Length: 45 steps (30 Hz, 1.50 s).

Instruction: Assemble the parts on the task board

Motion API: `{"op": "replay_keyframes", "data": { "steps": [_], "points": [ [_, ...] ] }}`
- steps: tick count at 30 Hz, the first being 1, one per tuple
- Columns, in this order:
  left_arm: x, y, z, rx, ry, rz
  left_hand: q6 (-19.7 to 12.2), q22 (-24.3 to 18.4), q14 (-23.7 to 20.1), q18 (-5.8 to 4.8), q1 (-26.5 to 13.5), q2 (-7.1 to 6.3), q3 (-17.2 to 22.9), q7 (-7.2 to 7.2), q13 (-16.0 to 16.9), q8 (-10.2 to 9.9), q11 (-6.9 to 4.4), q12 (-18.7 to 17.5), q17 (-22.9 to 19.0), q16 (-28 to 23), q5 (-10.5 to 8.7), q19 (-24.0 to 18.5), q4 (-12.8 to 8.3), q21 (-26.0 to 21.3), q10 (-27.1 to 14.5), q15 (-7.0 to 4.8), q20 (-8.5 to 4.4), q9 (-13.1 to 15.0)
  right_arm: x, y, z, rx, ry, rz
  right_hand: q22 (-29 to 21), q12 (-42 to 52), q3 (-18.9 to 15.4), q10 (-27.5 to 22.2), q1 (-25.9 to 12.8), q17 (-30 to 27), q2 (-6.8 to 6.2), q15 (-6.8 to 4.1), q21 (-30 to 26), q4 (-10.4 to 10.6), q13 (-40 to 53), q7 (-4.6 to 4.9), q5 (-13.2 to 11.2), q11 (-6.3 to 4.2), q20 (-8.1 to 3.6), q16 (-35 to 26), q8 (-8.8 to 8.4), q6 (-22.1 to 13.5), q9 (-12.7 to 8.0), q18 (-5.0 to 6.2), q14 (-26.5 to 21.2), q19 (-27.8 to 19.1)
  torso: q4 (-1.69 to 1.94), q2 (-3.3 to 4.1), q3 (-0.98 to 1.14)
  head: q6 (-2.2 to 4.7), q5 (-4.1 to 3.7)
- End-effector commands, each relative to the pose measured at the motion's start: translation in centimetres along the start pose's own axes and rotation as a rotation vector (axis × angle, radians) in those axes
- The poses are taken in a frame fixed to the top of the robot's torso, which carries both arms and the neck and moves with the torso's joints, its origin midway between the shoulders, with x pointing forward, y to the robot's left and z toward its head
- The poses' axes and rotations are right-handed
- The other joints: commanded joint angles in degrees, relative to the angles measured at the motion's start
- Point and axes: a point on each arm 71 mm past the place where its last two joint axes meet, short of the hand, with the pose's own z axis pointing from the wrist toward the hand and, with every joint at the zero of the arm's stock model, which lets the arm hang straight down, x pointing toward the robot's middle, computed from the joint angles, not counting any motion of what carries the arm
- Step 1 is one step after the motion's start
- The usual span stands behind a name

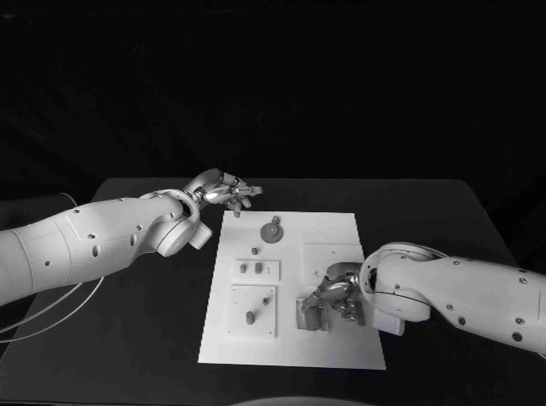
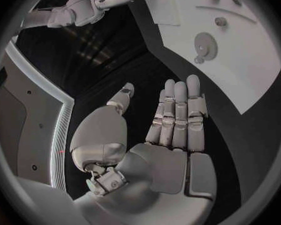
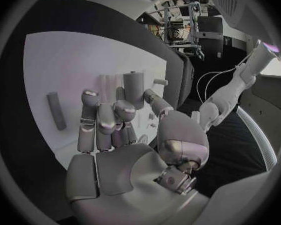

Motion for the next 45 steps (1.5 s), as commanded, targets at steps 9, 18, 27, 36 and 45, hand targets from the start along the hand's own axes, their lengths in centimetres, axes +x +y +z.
{"op": "replay_keyframes", "data": {
  "steps": [9, 18, 27, 36, 45],
  "points": [
    [0.15, -0.14, 0.05, 0.006, 0.015, 0.001, 0.07, 0.08, -0.35, 1.75, 0.48, -0.03, -0.05, 0.33, 0.06, 0.41, -0.01, -0.26, 0.09, -0.34, -0.04, 0.03, -0.34, -0.34, -0.36, 0.13, -0.26, -0.08, -0.04, 0.13, 0.08, -0.011, -0.01, -0.026, 1.06, -0.18, 0.27, -0.25, -0.18, 0.09, 0.24, -0.14, 0.07, 0.07, 0.14, 0.33, -0.17, -0.13, 0.01, 0.03, 0.16, 0.67, -0.04, 1.71, -0.36, -0.29, -0.01, 0.0, -0.01, 0.01, 0.3],
    [0.23, -0.15, 0.13, 0.003, 0.018, 0.001, 0.07, 0.09, -0.35, 1.75, 0.48, 0.03, -0.07, 0.33, 0.06, 0.41, -0.01, -0.27, 0.09, -0.35, -0.03, 0.03, -0.34, -0.35, -0.37, 0.14, -0.26, -0.08, -0.08, 0.06, 0.09, -0.007, -0.011, -0.021, 1.01, -0.19, 0.44, -0.35, -1.26, -0.05, 0.74, -0.18, 0.09, 1.11, 0.25, 0.36, -0.08, -0.12, 0.03, 0.03, 0.05, 0.64, -0.13, 1.71, -0.57, -0.38, 0.04, -0.03, -0.09, -0.15, 0.31],
    [0.23, -0.16, 0.16, 0.002, 0.015, 0.009, 0.25, 0.16, -0.39, 1.73, 0.36, 0.07, -0.23, 0.26, 0.08, 0.53, 0.0, -0.3, 0.14, -0.39, -0.04, 0.0, -0.35, -0.42, -0.42, 0.17, -0.23, -0.09, 0.09, 0.26, 0.11, -0.012, 0.002, -0.019, 1.06, -0.18, 0.53, -0.41, -1.35, -0.01, 0.4, -0.2, 0.17, 0.92, 0.32, 0.35, -0.11, -0.12, -0.01, 0.08, 0.02, 0.64, -0.14, 1.71, -0.63, -0.47, 0.02, 0.0, -0.03, 0.03, 0.41],
    [0.26, -0.17, 0.18, 0.001, 0.016, 0.01, 0.25, 0.17, -0.39, 1.73, 0.31, 0.01, -0.3, 0.26, 0.09, 0.53, 0.0, -0.31, 0.15, -0.39, -0.05, -0.01, -0.35, -0.44, -0.43, 0.17, -0.23, -0.1, 0.03, 0.33, 0.19, -0.011, -0.003, -0.017, 1.06, -0.18, 0.57, -0.46, -1.4, -0.11, 0.05, -0.22, 0.22, 0.78, 0.37, 0.36, -0.47, -0.11, -0.04, 0.08, -0.02, 0.59, -0.16, 1.71, -0.72, -0.51, -0.04, 0.0, -0.01, 0.05, 0.34],
    [0.24, -0.16, 0.18, 0.001, 0.015, 0.013, 0.09, 0.22, -0.39, 1.74, 0.16, -0.26, -0.52, 0.32, 0.1, 0.45, 0.01, -0.32, 0.18, -0.41, -0.06, -0.01, -0.4, -0.48, -0.45, 0.17, -0.23, -0.17, -0.24, 0.17, 0.26, -0.005, -0.028, -0.012, 1.03, -0.2, 0.61, -0.54, -1.32, -0.22, -1.29, -0.26, 0.3, 0.28, 0.47, 0.41, -1.29, -0.06, -0.08, 0.08, -0.09, 0.5, -0.18, 1.71, -0.85, -0.53, -0.01, -0.01, -0.01, -0.04, 0.34]
  ]
}}
